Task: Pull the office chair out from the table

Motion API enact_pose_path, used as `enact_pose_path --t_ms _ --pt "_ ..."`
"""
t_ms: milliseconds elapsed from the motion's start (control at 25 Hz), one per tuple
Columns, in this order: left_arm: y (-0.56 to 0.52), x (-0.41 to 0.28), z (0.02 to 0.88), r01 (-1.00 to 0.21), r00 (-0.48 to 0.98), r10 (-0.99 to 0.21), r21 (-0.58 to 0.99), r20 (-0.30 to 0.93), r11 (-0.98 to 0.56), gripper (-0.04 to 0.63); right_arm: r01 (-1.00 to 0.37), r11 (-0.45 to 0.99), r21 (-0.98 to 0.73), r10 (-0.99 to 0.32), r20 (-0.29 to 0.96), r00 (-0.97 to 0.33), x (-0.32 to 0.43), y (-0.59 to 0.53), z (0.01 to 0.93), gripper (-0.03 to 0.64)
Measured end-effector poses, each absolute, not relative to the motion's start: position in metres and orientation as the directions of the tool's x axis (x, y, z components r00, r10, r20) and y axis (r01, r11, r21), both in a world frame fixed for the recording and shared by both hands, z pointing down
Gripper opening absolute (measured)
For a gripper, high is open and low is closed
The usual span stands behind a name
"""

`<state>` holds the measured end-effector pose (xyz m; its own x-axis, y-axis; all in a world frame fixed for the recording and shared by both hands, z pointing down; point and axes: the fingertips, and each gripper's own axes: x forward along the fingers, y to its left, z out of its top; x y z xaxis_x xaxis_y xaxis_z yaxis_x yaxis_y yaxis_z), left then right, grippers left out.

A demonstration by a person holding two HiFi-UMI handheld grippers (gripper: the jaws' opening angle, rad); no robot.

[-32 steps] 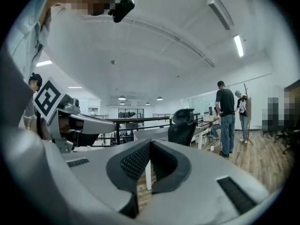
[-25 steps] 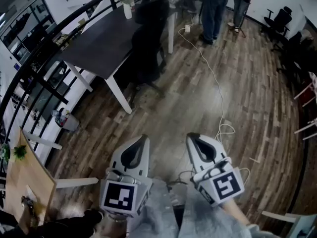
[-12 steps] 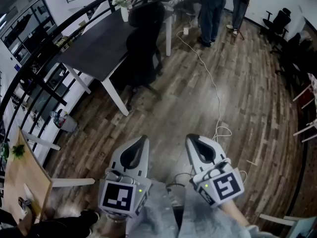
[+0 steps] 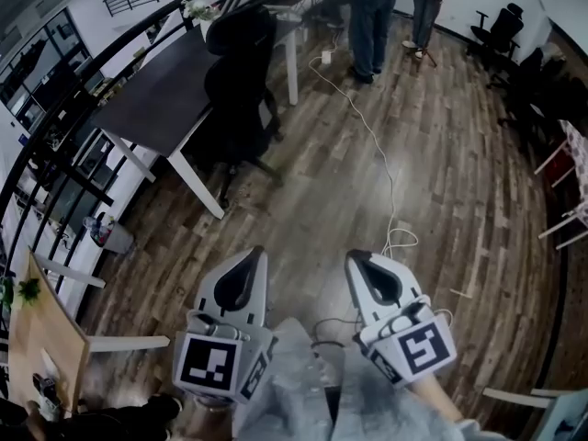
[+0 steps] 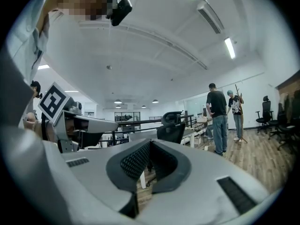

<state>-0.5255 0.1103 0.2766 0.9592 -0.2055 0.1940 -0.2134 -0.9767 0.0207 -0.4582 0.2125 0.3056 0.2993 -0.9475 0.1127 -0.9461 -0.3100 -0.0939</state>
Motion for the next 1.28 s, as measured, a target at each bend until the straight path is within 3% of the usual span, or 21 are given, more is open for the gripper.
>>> enact_pose_path --t_ms 480,1280 --pt "0.132 -0.476 0.281 -0.130 0.975 -0.124 0.018 0.184 -0.991 0.012 -0.919 -0.382 -0.103 -0.922 0.118 0.370 -0.422 0.236 0.318 0.003" --pt "0.069 -0.265 0.283 0.036 0.983 0.045 0.050 0.178 -0.998 0.012 -0.887 -0.461 -0.037 -0.879 0.159 0.450 -0.230 0.161 0.324 0.003"
